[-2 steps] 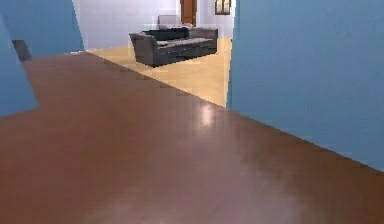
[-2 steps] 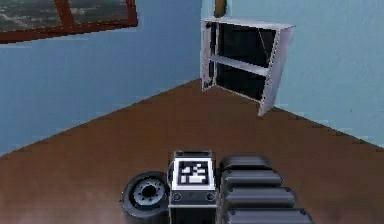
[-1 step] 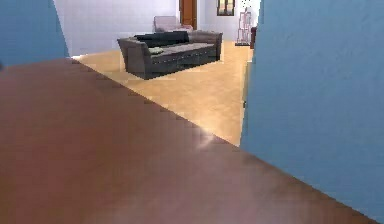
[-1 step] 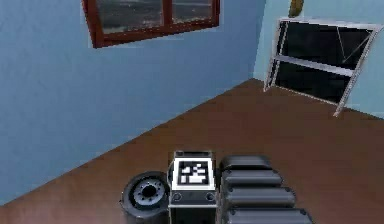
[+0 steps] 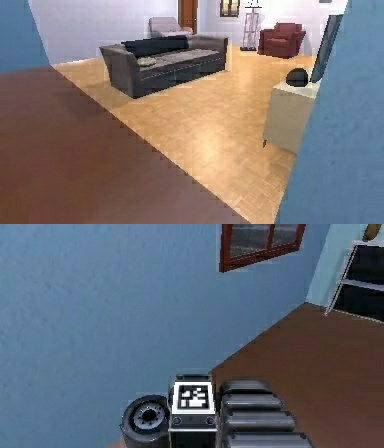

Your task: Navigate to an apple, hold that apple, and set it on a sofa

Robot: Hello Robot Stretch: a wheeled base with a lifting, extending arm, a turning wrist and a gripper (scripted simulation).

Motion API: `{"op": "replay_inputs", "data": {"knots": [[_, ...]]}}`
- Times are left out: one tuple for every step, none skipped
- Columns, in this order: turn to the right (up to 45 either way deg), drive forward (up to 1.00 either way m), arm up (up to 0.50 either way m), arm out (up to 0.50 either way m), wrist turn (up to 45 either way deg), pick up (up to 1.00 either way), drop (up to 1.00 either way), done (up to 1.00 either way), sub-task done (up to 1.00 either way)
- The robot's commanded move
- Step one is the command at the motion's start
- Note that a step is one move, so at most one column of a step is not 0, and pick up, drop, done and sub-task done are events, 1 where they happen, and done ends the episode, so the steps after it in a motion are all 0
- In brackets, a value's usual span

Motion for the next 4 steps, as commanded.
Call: {"op": "replay_inputs", "data": {"knots": [[-3.0,0.0,0.0,0.0,0.0,0.0,0.0,0.0,0.0],[0.0,0.55,0.0,0.0,0.0,0.0,0.0,0.0,0.0],[6.0,0.0,0.0,0.0,0.0,0.0,0.0,0.0,0.0],[0.0,1.0,0.0,0.0,0.0,0.0,0.0,0.0,0.0]]}}
